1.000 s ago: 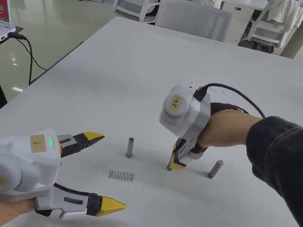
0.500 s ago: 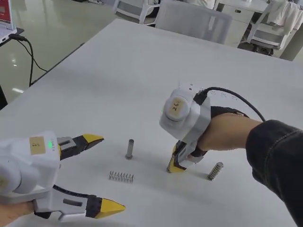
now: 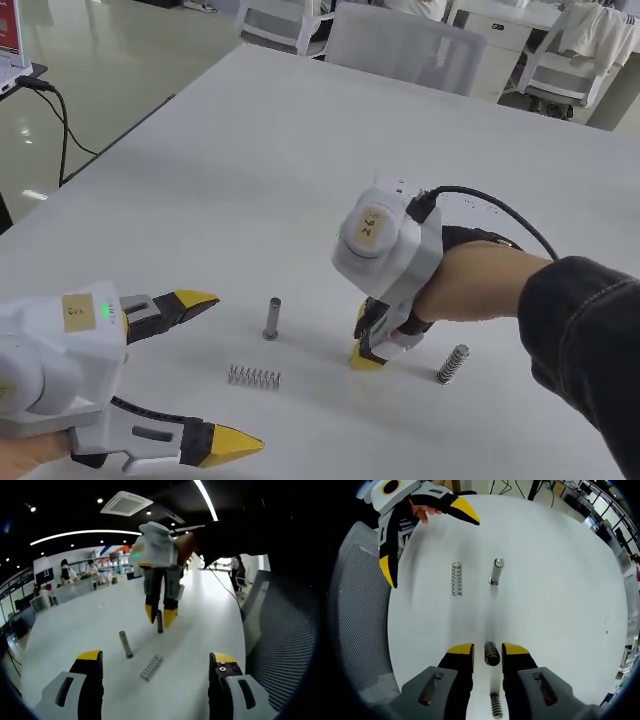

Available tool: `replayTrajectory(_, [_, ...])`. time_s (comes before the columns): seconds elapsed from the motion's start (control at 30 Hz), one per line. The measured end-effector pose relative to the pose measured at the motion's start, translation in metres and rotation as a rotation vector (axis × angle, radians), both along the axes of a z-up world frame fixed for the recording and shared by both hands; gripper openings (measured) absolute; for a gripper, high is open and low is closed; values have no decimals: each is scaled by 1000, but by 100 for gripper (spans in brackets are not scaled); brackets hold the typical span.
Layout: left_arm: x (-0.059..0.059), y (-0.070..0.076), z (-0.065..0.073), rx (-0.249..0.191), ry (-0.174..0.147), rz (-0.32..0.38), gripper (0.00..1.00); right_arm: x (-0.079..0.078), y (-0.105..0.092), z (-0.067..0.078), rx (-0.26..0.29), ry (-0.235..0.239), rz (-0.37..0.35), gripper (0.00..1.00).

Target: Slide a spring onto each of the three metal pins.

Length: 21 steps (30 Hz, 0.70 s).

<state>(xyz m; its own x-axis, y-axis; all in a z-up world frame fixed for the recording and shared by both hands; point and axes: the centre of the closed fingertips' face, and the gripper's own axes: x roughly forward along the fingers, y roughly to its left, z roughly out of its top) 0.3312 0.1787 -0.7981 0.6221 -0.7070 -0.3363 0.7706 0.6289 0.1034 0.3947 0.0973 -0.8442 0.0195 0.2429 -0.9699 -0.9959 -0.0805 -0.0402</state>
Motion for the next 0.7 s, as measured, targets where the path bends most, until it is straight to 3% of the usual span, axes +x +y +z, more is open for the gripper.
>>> replayTrajectory(0.4, [-1, 2, 0, -3, 1, 8, 84, -9, 21, 12, 30, -23, 50, 21])
replayTrajectory(0.7, [-1, 2, -1, -4, 2, 8, 83, -19, 30, 9, 30, -14, 80, 19])
